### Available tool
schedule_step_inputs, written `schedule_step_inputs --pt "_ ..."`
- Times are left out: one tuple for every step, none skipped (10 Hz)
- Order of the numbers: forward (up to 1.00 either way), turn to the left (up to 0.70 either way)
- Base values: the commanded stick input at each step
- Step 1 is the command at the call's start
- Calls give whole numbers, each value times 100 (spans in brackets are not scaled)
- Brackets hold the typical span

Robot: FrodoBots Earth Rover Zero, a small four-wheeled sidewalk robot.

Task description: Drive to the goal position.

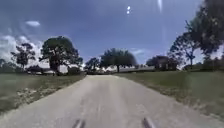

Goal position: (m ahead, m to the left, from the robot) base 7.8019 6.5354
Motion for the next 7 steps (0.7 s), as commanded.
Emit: schedule_step_inputs --pt "70 0" --pt "70 0" --pt "70 0" --pt "70 0" --pt "70 0" --pt "70 0" --pt "70 0"
